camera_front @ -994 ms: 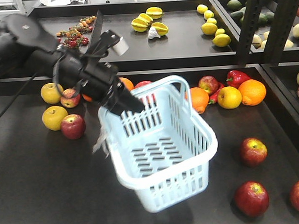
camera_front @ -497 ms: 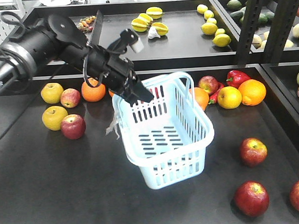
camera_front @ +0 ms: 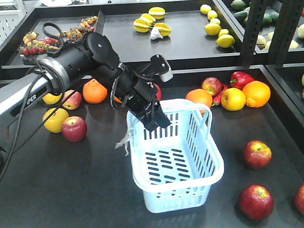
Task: Pick three apples into basket with both arms
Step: 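Lower the light-blue basket onto the table with the left gripper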
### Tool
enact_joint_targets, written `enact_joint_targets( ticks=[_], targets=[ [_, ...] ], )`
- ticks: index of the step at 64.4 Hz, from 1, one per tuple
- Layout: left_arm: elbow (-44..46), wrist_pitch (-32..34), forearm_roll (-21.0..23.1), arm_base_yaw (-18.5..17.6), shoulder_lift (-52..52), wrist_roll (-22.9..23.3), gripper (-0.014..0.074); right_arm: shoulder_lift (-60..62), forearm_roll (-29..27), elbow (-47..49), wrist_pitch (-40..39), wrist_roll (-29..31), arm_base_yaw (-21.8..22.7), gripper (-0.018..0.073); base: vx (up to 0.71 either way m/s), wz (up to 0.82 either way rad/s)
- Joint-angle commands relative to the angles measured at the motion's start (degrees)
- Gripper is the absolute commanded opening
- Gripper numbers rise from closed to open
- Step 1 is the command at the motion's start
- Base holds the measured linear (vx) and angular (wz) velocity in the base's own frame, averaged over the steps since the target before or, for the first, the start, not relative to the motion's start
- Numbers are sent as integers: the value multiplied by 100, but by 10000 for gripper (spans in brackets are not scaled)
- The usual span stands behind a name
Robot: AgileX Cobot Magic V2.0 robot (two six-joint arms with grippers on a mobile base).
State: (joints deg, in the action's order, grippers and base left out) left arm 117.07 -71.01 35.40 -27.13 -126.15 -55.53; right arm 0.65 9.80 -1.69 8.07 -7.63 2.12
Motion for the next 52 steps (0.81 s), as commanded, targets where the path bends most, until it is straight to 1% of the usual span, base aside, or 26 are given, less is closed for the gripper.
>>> enact_joint_targets(
  ticks=[1,15,24,29,35,38,46,52],
  targets=[
    [199,-92,188,-27,409,-26,-8,47,66,-59,-420,20,5,-4,0,0],
    [199,-92,264,-27,409,-14,8,47,66,-59,-420,20,5,-4,0,0],
    [199,-92,505,-27,409,-3,62,47,66,-59,-420,20,5,-4,0,0],
    [199,-92,646,-27,409,44,121,47,66,-59,-420,20,5,-4,0,0],
    [199,-92,646,-27,417,71,211,47,66,-59,-420,20,5,-4,0,0],
    [199,-92,638,-27,423,218,275,47,66,-59,-420,20,5,-4,0,0],
    [199,-86,636,-27,427,494,405,47,66,-59,-420,20,5,-4,0,0],
    [199,-66,641,-27,446,657,465,47,66,-59,-420,20,5,-4,0,0]
  ],
)
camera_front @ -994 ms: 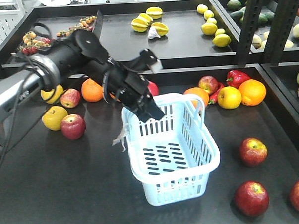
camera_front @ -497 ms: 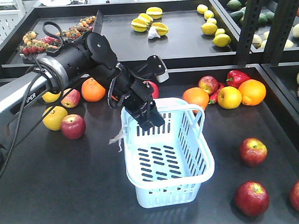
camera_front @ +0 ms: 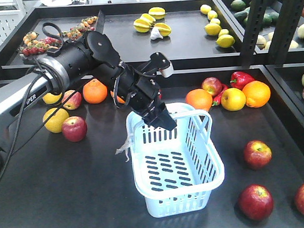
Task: Pick three apples into basket with both arms
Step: 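Lower the light-blue basket onto the table with the left gripper, then open the left gripper, release the handle and lift away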
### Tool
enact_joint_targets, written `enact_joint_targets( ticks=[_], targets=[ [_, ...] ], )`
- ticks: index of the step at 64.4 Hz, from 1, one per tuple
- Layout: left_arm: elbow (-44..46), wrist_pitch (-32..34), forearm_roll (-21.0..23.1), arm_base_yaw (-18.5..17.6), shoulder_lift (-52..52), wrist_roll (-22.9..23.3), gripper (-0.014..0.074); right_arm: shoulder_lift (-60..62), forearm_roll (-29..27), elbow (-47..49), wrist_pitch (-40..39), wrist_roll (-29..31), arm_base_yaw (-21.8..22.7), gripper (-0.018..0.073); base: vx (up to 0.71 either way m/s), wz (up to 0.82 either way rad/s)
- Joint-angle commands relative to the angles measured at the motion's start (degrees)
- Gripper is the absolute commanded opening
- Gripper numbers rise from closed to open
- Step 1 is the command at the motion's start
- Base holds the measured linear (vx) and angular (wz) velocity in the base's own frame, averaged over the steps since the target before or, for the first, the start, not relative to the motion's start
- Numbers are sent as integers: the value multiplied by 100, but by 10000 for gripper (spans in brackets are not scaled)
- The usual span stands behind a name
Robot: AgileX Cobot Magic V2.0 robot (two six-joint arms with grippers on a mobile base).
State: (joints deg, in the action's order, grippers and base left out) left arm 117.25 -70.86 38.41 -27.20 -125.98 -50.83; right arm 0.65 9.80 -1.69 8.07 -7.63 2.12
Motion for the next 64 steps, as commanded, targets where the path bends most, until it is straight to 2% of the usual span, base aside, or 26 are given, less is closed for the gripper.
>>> enact_joint_targets(
  ticks=[1,19,28,34,39,45,47,53,64],
  targets=[
    [182,-80,334,-19,430,211,470,47,66,-59,-420,20,5,-4,0,0],
    [776,-106,289,-13,660,1079,469,47,66,-59,-420,20,5,-4,0,0],
    [946,-111,162,-13,950,1783,409,47,66,-59,-420,20,5,-4,0,0],
    [946,-111,-274,-13,1240,2335,309,47,66,-59,-420,20,5,-4,0,0],
    [946,-111,-760,-13,1536,2788,176,47,66,-59,-420,20,5,-4,0,0],
    [907,-111,-1115,-20,1969,3097,27,47,66,-59,-420,20,5,-4,0,0],
    [827,-111,-1172,-20,2112,3162,-12,47,66,-59,-420,20,5,-4,0,0],
    [345,-111,-1223,-20,2710,3170,-9,47,66,-59,-420,20,5,-4,0,0],
    [-1465,-104,-1394,-20,4125,3113,-8,47,66,-59,-420,20,5,-4,0,0]
  ],
)
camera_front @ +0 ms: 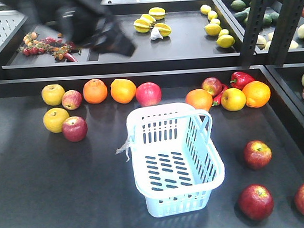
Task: Pick three apples into basket with both arms
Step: 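Open the left gripper, release the handle and lift away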
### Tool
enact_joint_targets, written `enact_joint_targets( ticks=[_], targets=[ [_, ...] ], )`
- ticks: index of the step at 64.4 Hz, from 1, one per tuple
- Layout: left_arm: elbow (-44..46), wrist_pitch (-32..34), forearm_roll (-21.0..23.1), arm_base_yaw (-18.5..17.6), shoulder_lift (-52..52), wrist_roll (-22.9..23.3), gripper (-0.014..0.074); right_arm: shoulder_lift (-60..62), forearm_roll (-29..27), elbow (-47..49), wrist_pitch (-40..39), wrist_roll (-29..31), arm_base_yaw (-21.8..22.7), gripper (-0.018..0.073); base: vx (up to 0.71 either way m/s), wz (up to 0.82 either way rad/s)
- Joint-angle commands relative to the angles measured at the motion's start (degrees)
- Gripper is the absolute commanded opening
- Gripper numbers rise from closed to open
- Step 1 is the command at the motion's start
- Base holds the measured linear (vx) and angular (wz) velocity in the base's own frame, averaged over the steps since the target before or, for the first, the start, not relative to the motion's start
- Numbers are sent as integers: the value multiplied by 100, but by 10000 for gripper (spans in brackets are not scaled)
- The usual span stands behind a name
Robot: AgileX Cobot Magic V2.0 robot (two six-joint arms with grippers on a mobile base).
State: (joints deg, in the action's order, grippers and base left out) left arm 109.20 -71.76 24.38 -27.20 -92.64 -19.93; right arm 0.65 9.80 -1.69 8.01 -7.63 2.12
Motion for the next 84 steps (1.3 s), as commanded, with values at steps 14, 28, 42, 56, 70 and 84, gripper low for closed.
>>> enact_joint_targets(
  ticks=[14,28,42,56,70,84],
  targets=[
    [-3779,1087,-419,-20,2673,36,-8,47,66,-59,-414,20,5,-4,0,0],
    [-6595,2855,-388,-13,4233,106,-8,47,66,-59,-414,20,5,-4,0,0],
    [-8537,4437,-417,-13,5289,125,-8,47,66,-59,-414,20,5,-4,0,0],
    [-9618,5384,-400,-13,5472,120,-8,47,66,-59,-414,20,5,-4,0,0],
    [-9684,5578,-389,-13,5472,125,-8,47,-431,-59,-833,-406,5,-4,0,0],
    [-9684,5578,-357,-13,5472,125,-8,47,-1750,-54,-1760,-1366,5,-4,0,0]
  ],
)
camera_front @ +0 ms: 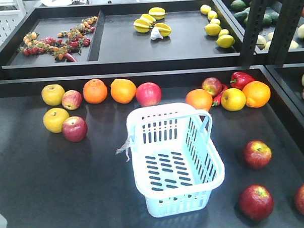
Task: Pick three apples into basket with both arms
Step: 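Open the left gripper, release the handle and lift away, then reach the right gripper down and grasp the red apple beside the basket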
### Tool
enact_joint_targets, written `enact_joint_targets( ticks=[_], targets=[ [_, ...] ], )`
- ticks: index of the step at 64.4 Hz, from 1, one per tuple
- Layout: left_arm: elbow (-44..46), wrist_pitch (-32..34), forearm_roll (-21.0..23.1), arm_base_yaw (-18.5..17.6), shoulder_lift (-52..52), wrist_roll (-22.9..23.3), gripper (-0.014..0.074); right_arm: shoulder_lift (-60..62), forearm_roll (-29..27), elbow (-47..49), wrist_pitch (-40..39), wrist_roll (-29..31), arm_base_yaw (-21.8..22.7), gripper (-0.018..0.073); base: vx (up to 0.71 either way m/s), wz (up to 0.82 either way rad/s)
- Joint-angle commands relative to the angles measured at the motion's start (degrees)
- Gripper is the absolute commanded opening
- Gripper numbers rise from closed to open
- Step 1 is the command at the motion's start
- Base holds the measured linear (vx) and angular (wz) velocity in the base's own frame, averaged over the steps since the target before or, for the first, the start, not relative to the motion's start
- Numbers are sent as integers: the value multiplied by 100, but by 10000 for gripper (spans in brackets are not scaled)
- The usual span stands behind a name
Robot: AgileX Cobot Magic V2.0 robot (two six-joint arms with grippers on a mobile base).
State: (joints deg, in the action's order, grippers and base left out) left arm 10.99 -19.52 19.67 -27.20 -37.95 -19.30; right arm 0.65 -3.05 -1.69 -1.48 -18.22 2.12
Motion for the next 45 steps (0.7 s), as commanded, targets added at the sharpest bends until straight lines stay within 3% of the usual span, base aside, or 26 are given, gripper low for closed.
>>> enact_joint_targets(
  ticks=[1,11,16,22,29,36,45],
  targets=[
    [136,353,114,-13,3,61,-8,47,-540,-54,-852,-350,5,-4,0,0],
    [136,353,114,-13,3,61,-8,47,-1480,-19,-1379,-1288,5,-4,0,0],
    [136,353,114,-13,3,61,-8,47,-1447,204,-1402,-1427,5,-4,0,0],
    [136,353,114,-13,3,61,-8,47,-998,802,-1077,-1404,5,-3,0,0],
    [136,353,114,-13,3,61,-8,-166,-356,1925,148,-1228,5,-2,0,0],
    [136,353,114,-13,3,61,-8,-763,248,3223,2083,-781,5,-2,0,0],
    [136,353,114,-13,3,162,-8,-1778,484,4754,4183,489,5,0,0,0]
  ],
)
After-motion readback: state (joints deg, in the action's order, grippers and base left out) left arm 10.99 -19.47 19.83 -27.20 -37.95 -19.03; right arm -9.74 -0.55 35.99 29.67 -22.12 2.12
